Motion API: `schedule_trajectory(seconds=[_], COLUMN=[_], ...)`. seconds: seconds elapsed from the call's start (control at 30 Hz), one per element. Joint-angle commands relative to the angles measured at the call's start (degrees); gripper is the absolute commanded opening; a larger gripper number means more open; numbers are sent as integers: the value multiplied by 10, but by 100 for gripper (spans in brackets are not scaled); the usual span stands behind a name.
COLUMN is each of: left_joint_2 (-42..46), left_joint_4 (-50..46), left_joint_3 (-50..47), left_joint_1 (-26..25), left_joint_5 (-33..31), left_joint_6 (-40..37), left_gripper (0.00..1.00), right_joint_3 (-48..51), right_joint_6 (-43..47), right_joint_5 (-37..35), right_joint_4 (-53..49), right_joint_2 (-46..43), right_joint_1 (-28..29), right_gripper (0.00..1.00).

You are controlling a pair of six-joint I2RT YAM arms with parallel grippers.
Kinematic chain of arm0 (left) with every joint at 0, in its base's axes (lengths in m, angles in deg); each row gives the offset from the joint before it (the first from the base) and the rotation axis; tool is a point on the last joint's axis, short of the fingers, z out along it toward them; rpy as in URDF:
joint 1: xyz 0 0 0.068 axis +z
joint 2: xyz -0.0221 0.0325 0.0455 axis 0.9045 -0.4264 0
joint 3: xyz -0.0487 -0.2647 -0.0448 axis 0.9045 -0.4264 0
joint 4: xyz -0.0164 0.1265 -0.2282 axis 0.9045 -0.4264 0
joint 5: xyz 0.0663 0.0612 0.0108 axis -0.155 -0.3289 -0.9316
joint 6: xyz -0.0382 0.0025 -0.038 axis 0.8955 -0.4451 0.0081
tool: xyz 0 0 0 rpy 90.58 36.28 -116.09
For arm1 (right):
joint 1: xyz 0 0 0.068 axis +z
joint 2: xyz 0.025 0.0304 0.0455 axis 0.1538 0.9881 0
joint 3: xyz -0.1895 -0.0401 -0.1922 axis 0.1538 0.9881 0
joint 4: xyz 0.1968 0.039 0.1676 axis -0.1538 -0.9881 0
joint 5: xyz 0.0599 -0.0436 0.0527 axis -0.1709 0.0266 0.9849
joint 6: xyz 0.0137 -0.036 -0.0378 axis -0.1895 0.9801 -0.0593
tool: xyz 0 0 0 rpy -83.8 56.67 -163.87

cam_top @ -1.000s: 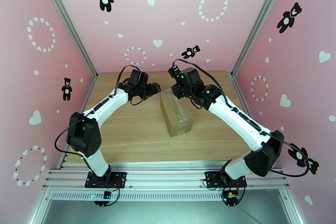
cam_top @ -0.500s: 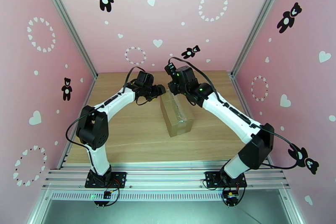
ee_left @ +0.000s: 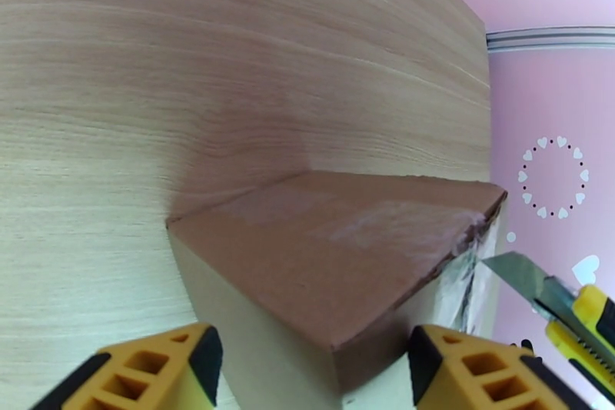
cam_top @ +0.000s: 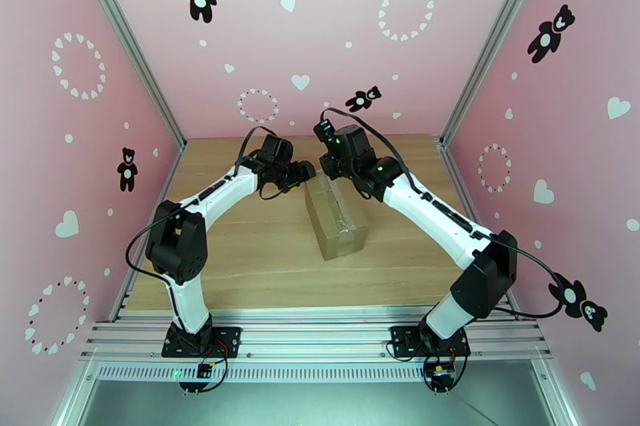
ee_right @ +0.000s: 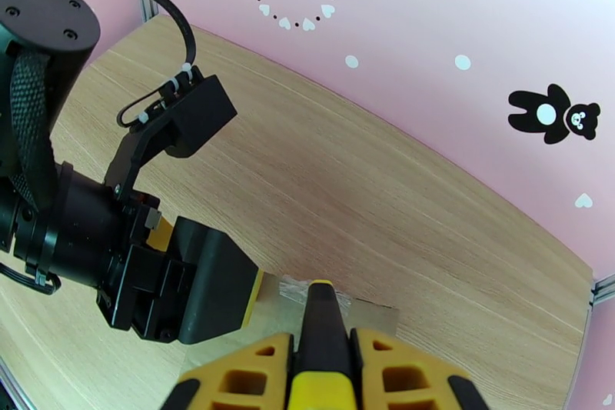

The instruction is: Unpack the express box

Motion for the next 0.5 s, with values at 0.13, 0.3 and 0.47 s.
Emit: schedule_trajectory(seconds=[0.13, 0.3, 0.47], left_joint_2=[-19, -21, -23], left_joint_4=[-18, -20, -24], left_joint_3=[15, 15, 17], left_joint_1=[-6, -8, -8], left_joint_5=[-8, -8, -10], left_joint_6=[2, 4, 3], left_gripper=[69, 69, 69], right_joint_3=[14, 19, 19], right_joint_6=[-25, -25, -18], right_joint_5=[17, 11, 1], right_joint_4=[30, 26, 17], right_joint_2=[-11, -13, -18], right_joint_1=[-1, -1, 0], right_gripper=[0, 0, 0])
